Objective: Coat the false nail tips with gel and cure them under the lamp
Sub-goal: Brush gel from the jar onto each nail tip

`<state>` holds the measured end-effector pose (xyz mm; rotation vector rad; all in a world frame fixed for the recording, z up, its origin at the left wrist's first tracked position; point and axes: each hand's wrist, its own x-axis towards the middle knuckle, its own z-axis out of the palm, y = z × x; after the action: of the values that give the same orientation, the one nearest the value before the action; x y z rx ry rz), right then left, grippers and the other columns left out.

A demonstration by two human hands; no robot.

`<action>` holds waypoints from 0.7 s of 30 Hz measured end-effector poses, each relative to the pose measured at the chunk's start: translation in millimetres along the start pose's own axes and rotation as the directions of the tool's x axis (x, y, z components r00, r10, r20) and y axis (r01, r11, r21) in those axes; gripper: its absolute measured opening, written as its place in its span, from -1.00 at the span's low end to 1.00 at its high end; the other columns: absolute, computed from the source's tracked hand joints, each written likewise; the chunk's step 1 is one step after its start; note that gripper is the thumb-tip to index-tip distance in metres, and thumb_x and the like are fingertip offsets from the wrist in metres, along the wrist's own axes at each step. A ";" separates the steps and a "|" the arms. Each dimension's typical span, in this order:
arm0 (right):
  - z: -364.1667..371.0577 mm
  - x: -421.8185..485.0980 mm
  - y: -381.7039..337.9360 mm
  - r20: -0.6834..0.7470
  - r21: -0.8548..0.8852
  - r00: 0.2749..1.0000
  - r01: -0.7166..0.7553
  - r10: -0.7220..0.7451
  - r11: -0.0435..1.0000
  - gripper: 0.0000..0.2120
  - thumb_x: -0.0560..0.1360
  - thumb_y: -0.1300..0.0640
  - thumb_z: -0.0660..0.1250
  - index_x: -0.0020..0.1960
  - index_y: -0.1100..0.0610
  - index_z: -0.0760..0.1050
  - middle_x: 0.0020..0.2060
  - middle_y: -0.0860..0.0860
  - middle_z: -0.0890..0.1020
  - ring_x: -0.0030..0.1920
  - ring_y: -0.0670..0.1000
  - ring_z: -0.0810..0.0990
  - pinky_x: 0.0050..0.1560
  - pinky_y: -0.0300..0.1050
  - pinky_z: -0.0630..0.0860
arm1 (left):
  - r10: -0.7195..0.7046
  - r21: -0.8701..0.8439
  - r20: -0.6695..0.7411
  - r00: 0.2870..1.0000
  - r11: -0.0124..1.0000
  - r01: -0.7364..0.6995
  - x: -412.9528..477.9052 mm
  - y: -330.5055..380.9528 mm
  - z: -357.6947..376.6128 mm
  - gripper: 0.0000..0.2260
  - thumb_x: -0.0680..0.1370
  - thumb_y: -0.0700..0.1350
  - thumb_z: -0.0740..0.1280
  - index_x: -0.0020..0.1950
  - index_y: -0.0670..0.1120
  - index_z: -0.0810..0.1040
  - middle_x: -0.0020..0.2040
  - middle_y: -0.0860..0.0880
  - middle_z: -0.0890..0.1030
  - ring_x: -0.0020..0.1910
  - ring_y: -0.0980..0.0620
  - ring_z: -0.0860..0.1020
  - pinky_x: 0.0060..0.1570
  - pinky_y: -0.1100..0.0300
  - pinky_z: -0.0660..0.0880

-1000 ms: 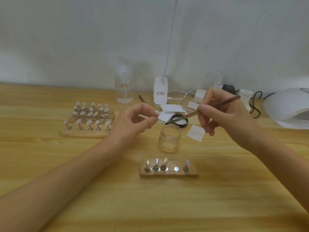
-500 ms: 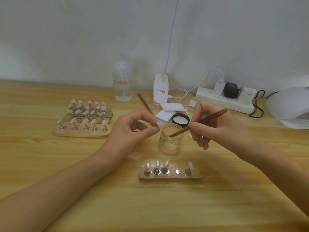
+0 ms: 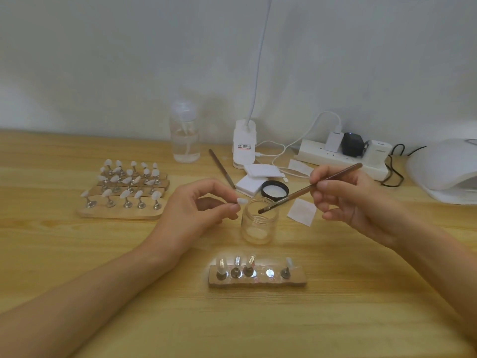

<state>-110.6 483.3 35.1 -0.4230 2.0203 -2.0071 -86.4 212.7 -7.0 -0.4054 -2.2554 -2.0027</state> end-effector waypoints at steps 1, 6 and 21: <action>-0.2 0.4 2.9 -0.009 0.060 1.000 -0.017 0.018 0.998 -0.90 0.45 0.22 0.35 -0.10 0.10 0.63 -0.32 0.04 0.56 -0.36 -0.08 0.55 -0.39 -0.27 0.55 | -0.005 -0.002 0.003 1.000 1.000 0.005 0.2 -0.1 0.1 -0.89 0.44 -0.24 0.50 -0.20 -0.03 0.66 -0.17 0.00 0.71 -0.17 0.05 0.69 -0.18 0.33 0.55; 10.0 3.0 16.4 -0.144 0.203 0.989 0.004 0.026 0.979 -0.90 0.43 0.15 0.35 -0.08 0.16 0.53 -0.34 0.04 0.52 -0.40 -0.10 0.50 -0.46 -0.30 0.51 | -0.024 -0.020 0.015 1.000 1.000 0.024 0.6 -0.4 0.5 -0.92 0.43 -0.25 0.50 -0.16 -0.09 0.66 -0.16 -0.04 0.72 -0.14 0.07 0.70 -0.19 0.37 0.52; 34.2 0.7 35.6 -0.248 0.269 0.965 0.151 -0.084 0.951 -0.89 0.45 0.12 0.29 -0.14 0.12 0.37 -0.36 0.03 0.54 -0.39 -0.08 0.51 -0.44 -0.25 0.49 | 0.000 0.020 0.013 1.000 1.000 -0.001 -0.1 0.5 1.1 -0.88 0.44 -0.26 0.50 -0.20 -0.06 0.65 -0.14 -0.03 0.71 -0.13 0.03 0.68 -0.11 0.30 0.56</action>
<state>-98.8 451.5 -0.9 -0.2610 1.8199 -2.4821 -86.1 213.9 -6.7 -0.4186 -2.2810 -1.9812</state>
